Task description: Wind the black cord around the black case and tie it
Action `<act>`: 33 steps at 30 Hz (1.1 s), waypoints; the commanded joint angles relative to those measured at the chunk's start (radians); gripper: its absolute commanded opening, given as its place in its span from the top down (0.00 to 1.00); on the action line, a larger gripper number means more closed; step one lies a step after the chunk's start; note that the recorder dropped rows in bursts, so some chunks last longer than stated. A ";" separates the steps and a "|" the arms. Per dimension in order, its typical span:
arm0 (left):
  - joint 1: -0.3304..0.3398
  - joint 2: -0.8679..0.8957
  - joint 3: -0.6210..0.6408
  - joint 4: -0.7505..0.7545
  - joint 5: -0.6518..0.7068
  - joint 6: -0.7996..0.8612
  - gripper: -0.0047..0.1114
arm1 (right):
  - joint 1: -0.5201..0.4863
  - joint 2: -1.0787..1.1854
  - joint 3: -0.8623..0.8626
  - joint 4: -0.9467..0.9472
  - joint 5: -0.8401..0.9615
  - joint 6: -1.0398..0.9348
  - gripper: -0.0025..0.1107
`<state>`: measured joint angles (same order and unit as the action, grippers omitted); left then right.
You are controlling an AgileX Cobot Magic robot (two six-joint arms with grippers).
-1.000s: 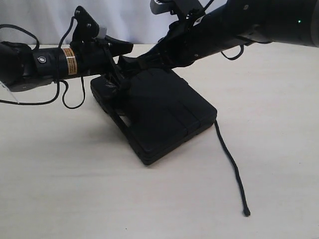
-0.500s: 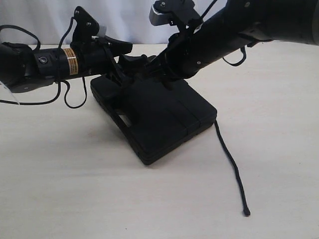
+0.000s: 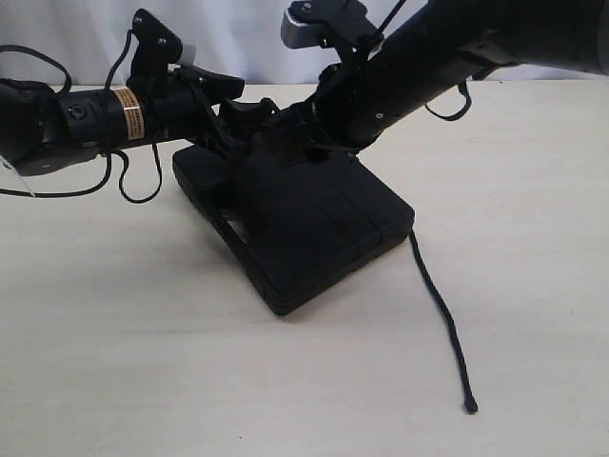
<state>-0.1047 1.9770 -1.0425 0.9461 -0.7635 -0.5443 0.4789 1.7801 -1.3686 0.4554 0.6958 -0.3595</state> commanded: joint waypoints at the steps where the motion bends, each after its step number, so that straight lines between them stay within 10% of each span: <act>1: 0.000 0.001 -0.007 0.014 -0.021 -0.005 0.49 | -0.005 -0.031 -0.071 -0.118 0.068 0.073 0.55; 14: 0.000 0.001 -0.007 0.199 -0.084 0.010 0.49 | -0.288 0.008 -0.048 -0.392 0.409 0.293 0.55; 21: 0.000 0.001 -0.007 0.222 -0.084 0.010 0.65 | -0.301 0.094 0.080 -0.386 0.321 0.284 0.55; 33: 0.000 0.001 -0.007 0.249 -0.084 0.012 0.65 | -0.301 0.106 0.224 -0.331 0.160 0.293 0.55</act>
<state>-0.1047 1.9770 -1.0425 1.1942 -0.8381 -0.5343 0.1794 1.8863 -1.1757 0.1022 0.8869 -0.0654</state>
